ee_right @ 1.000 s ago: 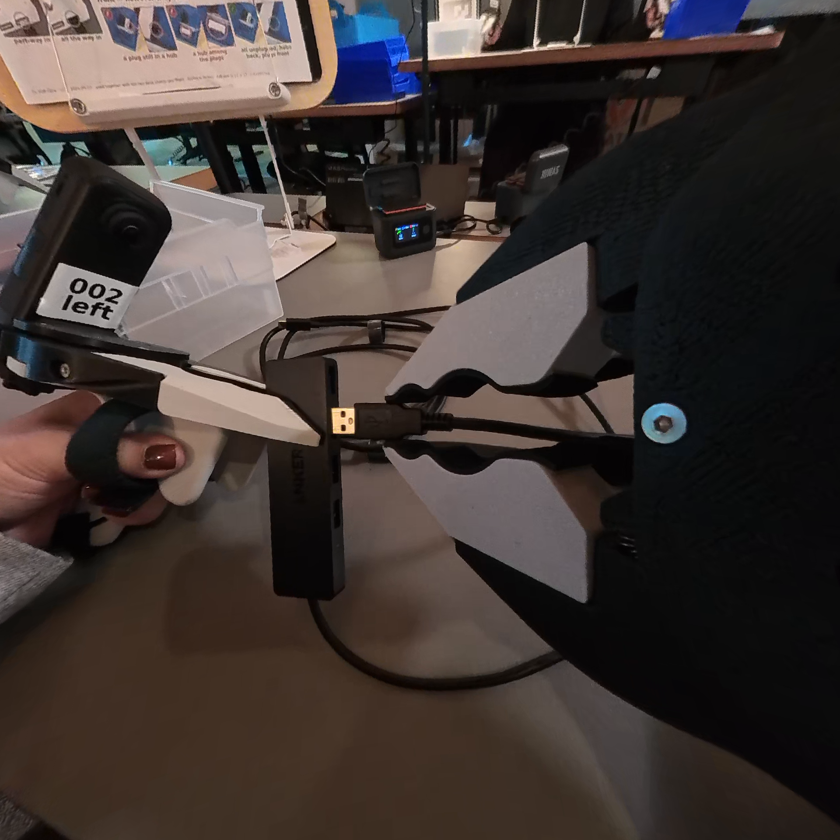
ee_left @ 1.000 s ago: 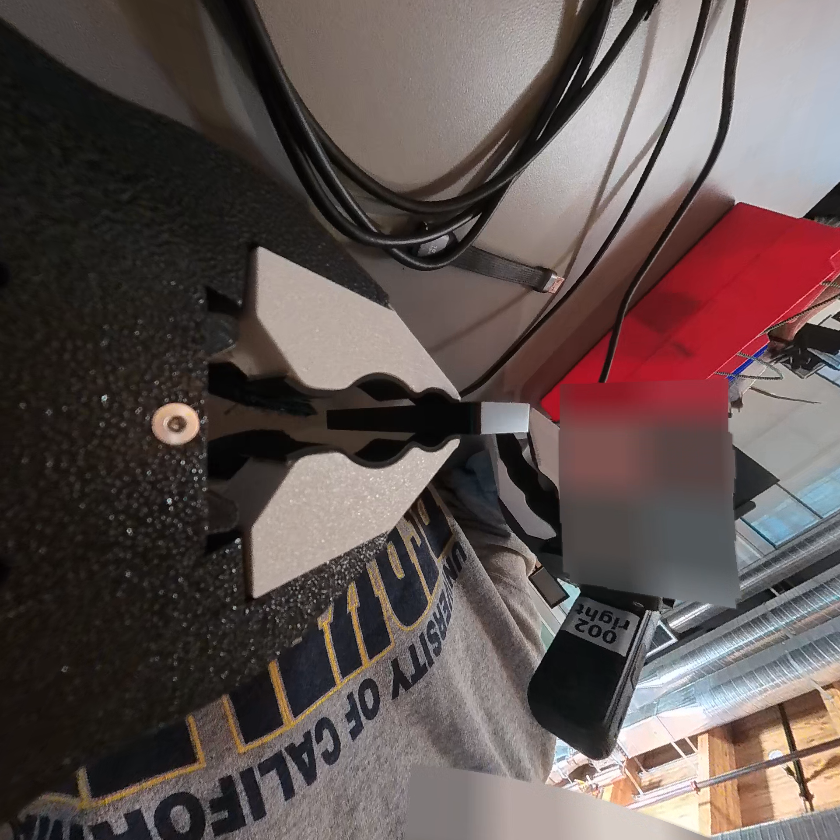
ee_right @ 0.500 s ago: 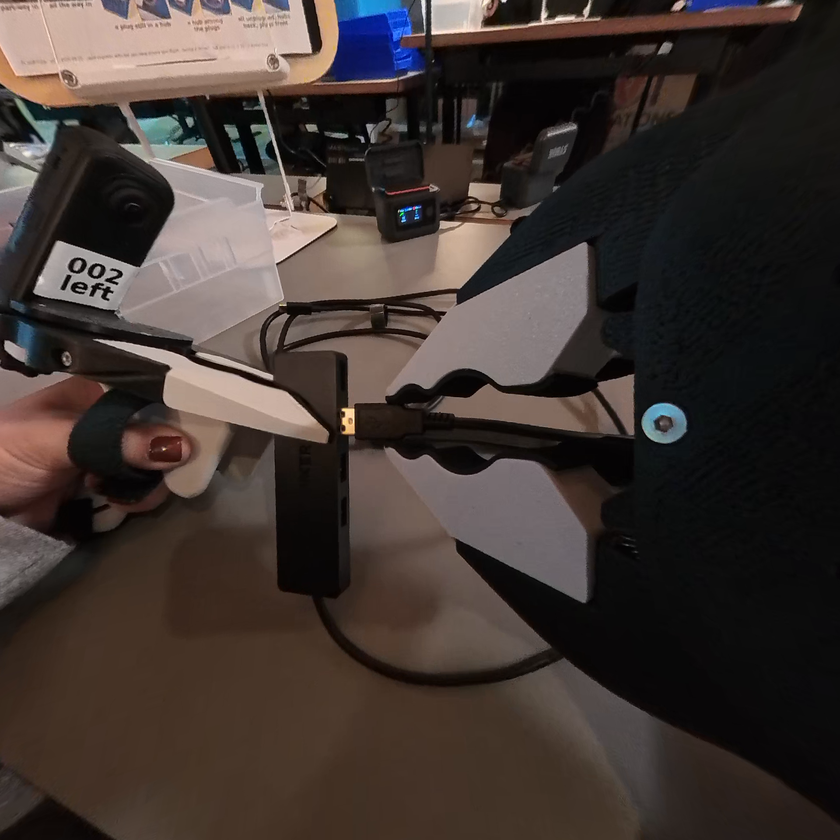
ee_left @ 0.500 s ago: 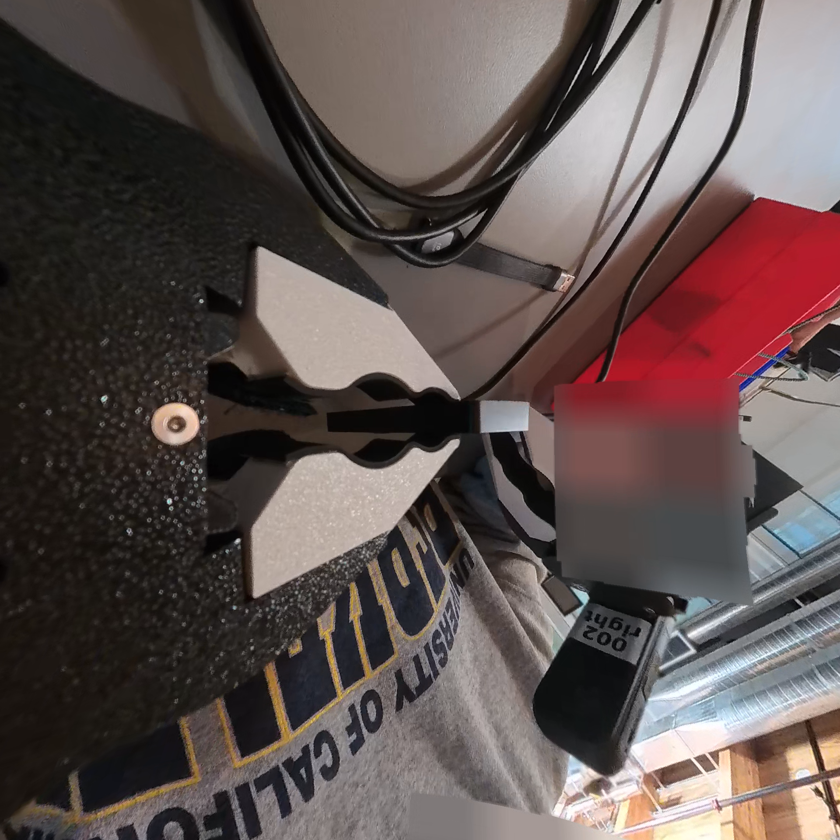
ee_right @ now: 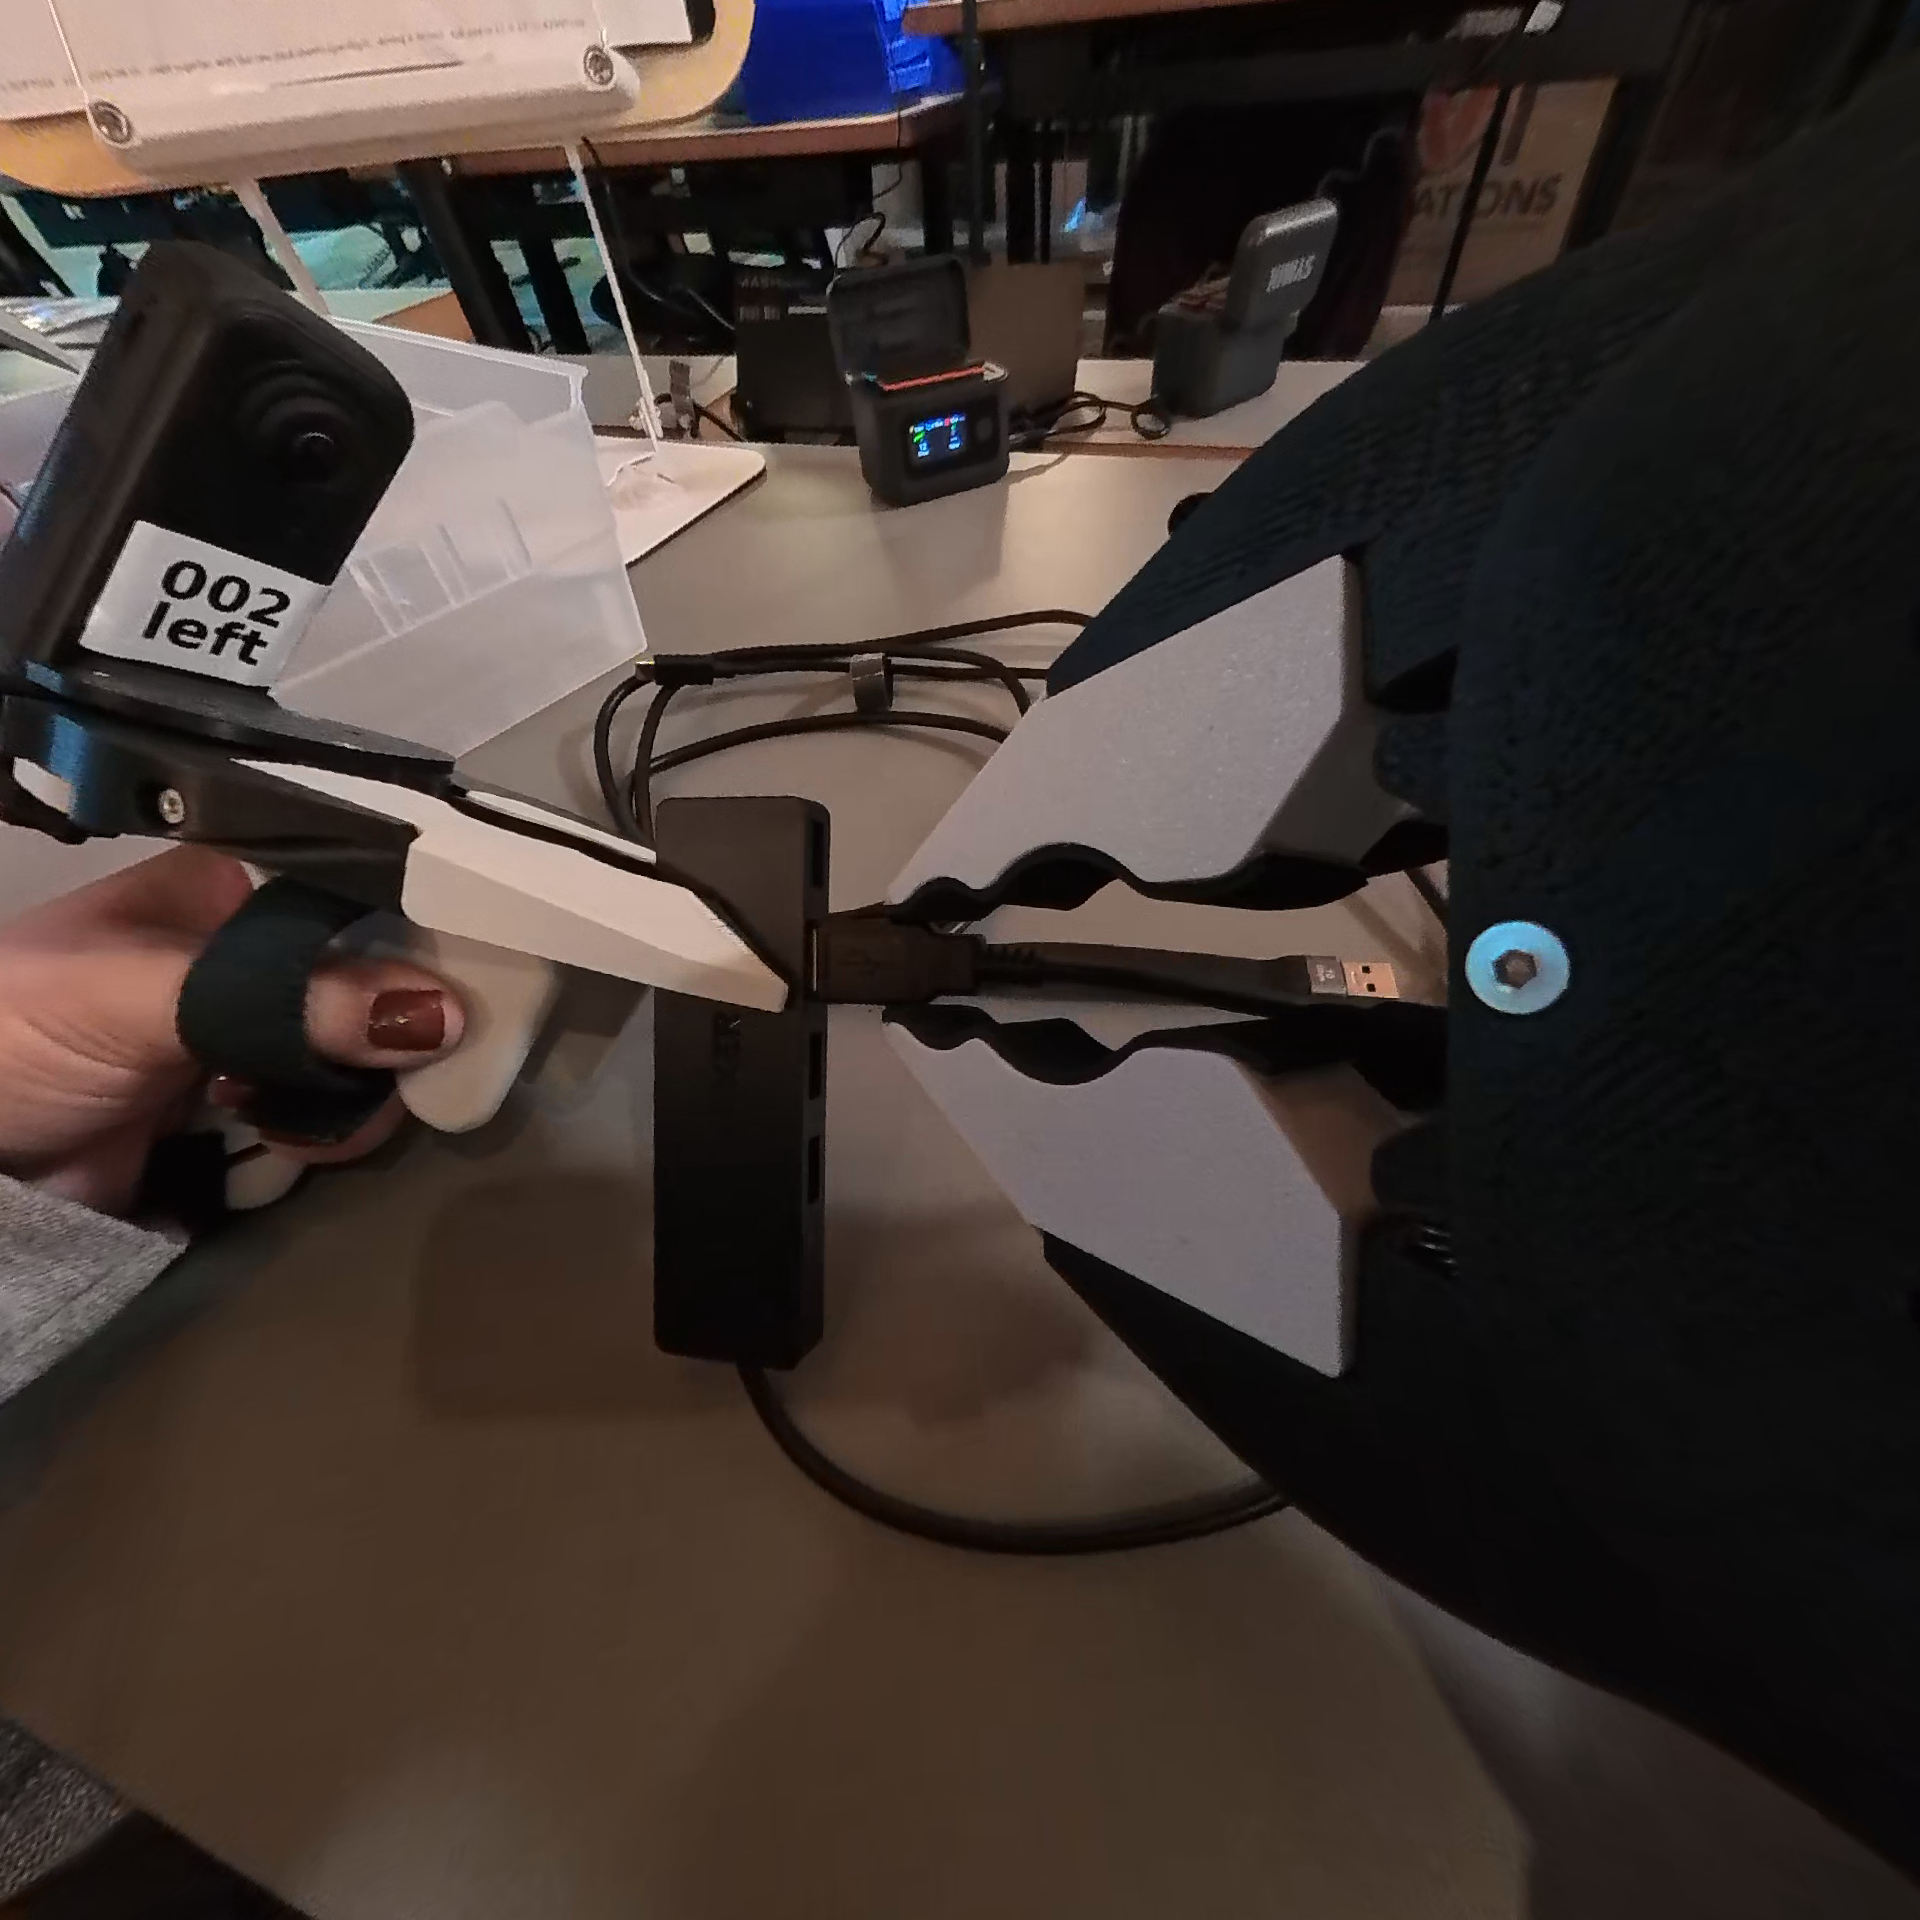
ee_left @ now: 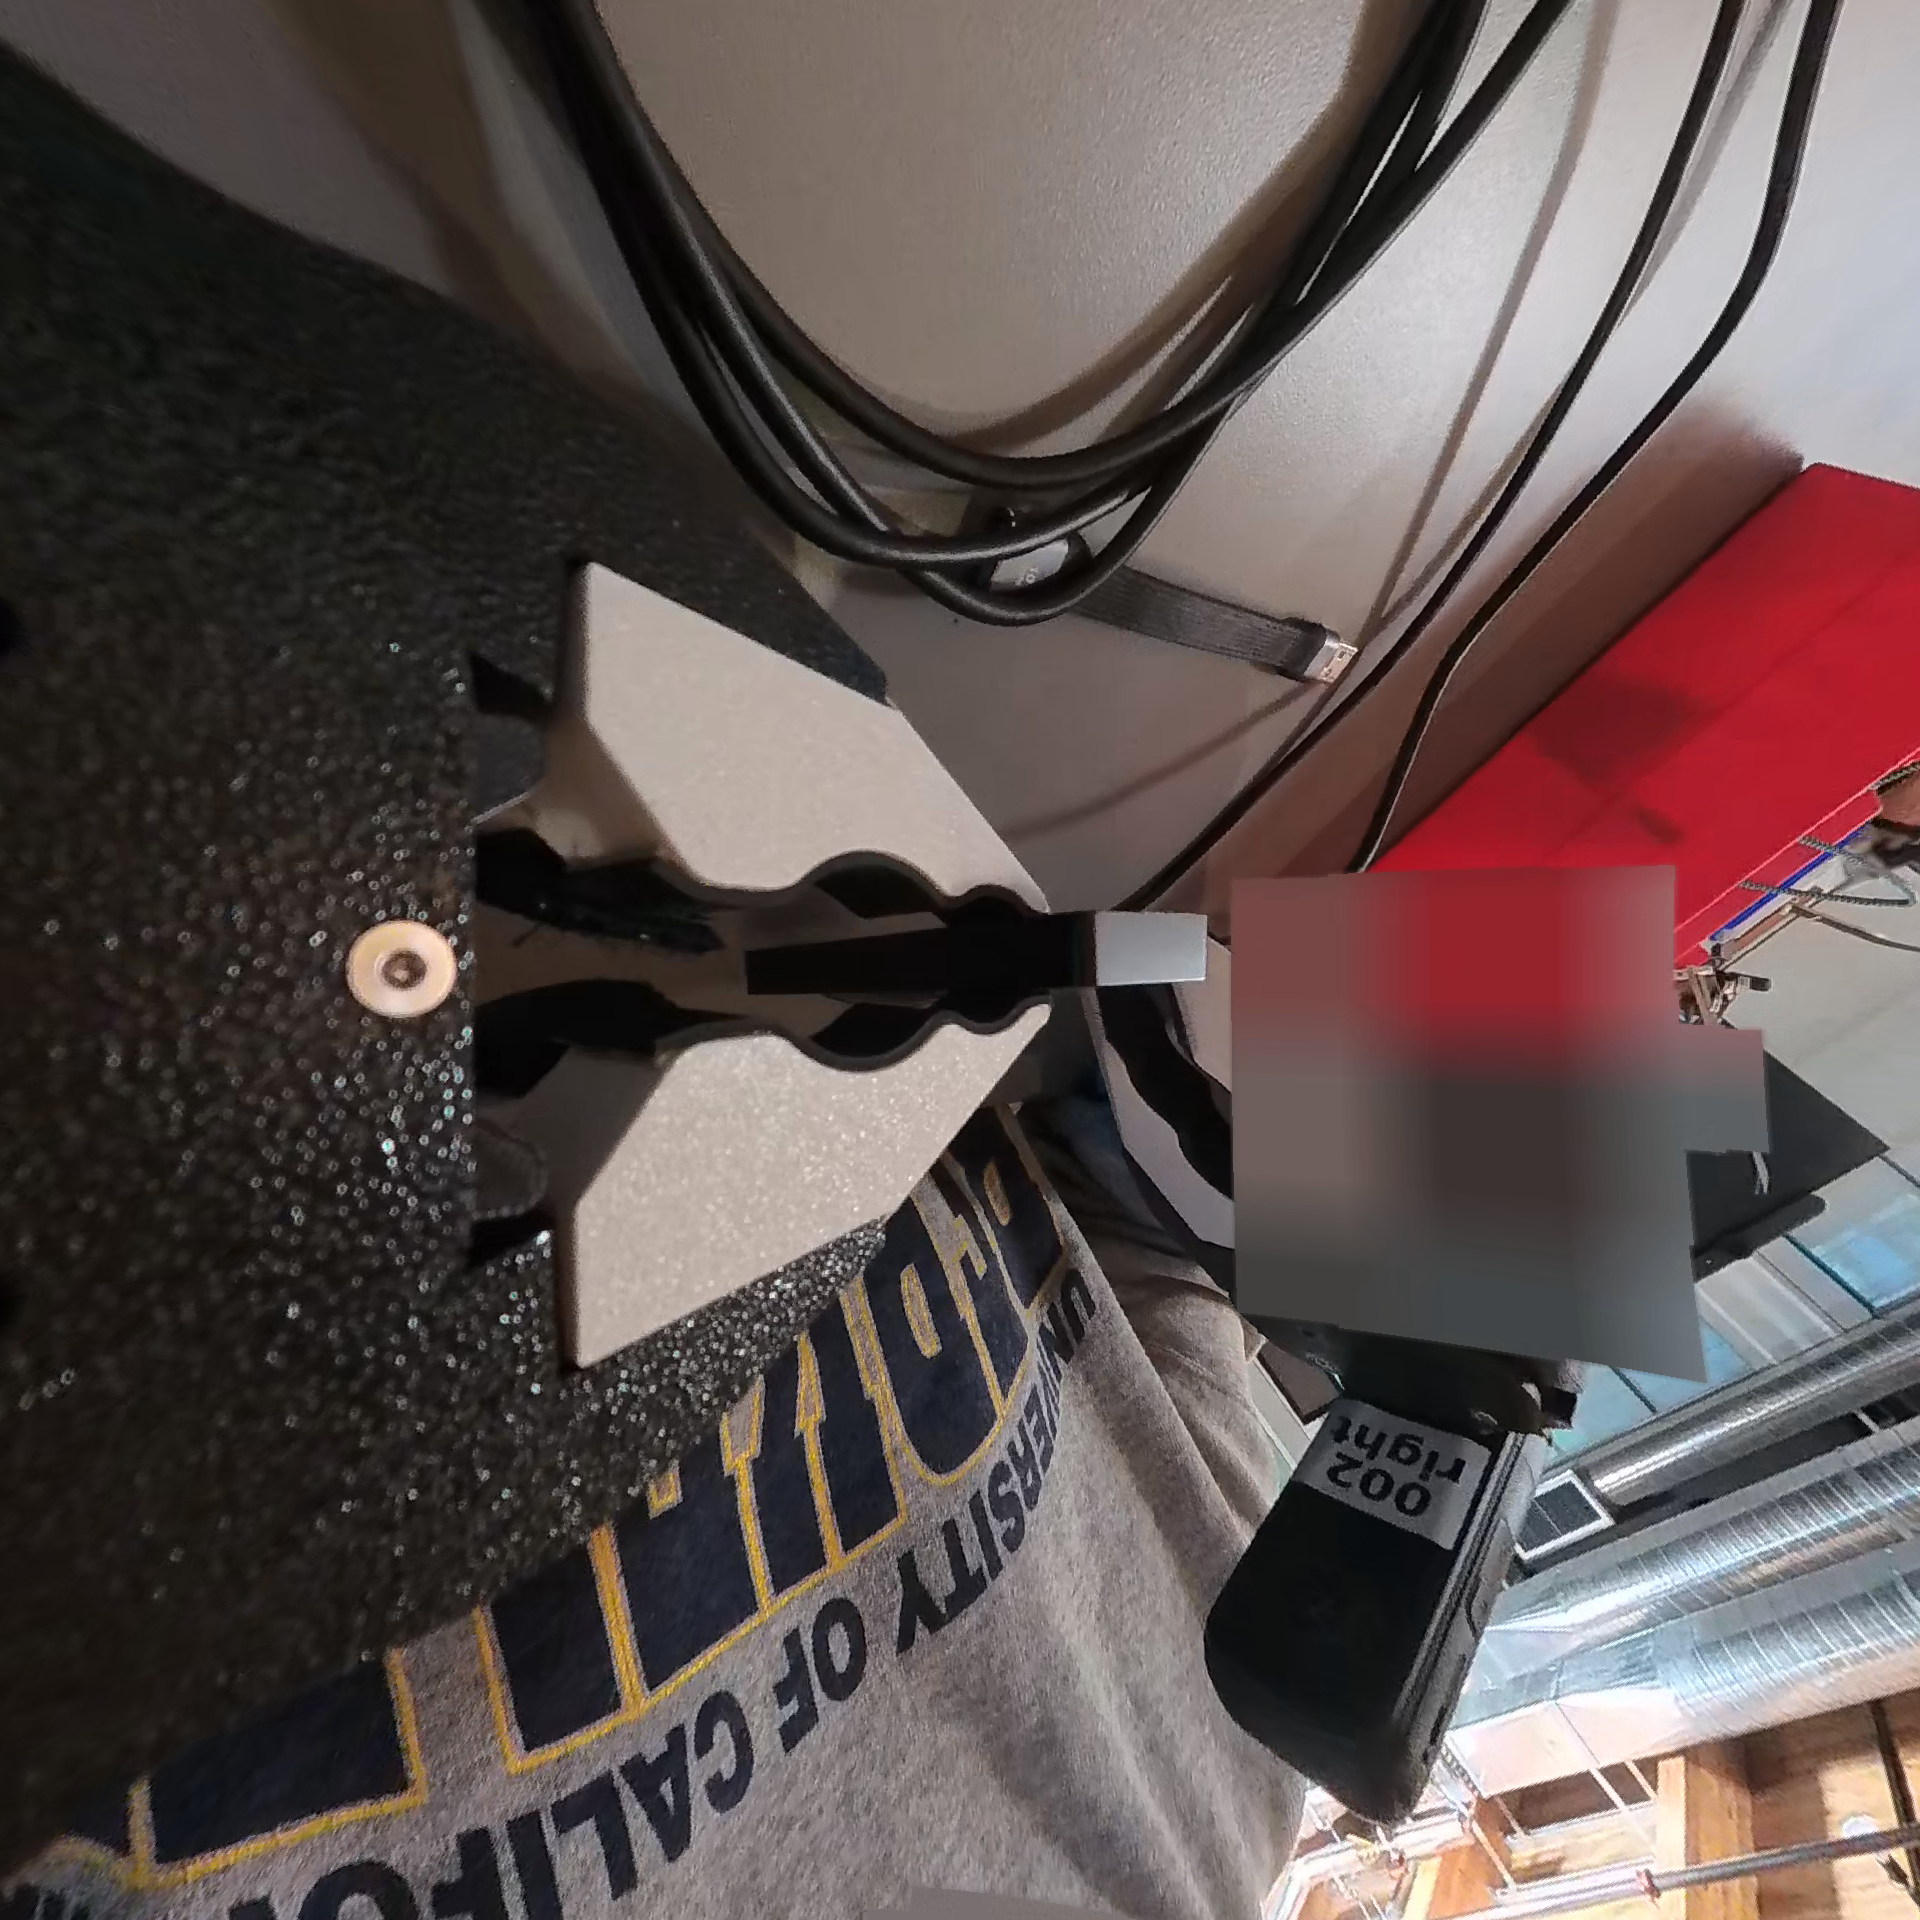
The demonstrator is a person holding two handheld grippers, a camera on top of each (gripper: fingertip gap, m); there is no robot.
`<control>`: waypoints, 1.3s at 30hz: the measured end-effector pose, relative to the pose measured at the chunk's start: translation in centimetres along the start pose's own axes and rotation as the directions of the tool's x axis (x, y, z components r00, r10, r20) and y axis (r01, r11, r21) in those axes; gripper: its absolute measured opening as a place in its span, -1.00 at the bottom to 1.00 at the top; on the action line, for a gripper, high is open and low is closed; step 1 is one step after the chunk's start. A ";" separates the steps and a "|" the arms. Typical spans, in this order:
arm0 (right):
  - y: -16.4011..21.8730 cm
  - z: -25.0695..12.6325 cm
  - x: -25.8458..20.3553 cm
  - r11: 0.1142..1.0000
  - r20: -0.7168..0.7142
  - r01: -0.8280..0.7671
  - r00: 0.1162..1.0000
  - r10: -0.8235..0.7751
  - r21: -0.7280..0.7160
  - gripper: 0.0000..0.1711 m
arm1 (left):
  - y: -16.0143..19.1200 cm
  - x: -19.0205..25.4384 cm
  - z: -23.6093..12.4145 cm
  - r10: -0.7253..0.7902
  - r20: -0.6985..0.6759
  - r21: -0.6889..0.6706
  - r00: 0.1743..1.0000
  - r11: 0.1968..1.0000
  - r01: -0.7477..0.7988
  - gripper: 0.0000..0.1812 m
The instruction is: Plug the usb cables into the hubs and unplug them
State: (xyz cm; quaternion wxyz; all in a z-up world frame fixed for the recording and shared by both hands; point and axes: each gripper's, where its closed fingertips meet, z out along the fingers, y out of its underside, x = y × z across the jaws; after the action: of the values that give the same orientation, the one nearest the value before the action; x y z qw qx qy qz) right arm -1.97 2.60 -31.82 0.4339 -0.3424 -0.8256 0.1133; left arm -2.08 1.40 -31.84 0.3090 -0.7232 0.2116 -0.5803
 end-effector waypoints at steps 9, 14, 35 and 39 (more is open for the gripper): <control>0.5 0.3 0.0 0.998 -0.013 0.061 0.998 -0.061 -0.021 -0.84 | 0.0 -0.4 0.1 -0.024 0.015 -0.003 1.000 1.000 0.024 -0.89; -0.2 -0.8 0.3 0.993 -0.015 0.072 0.997 -0.070 0.095 -0.65 | -0.2 0.3 -0.2 0.018 0.001 0.028 1.000 0.999 -0.018 -0.90; 4.9 -5.5 8.9 0.790 -0.186 -0.494 0.792 0.581 0.362 -0.72 | -3.0 2.3 -6.6 0.153 0.172 0.433 0.973 0.876 -0.214 -0.91; 8.4 -4.4 4.2 0.841 -0.113 -0.513 0.858 0.501 -0.172 -0.81 | -2.9 2.3 -6.4 0.147 0.161 0.427 0.976 0.881 -0.203 -0.91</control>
State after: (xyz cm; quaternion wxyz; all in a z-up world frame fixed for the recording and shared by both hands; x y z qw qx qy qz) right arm 3.83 11.12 -30.54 0.3788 -0.5927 -0.6985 0.1314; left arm -7.94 0.69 -27.31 0.5281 -0.6470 0.1196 -0.5369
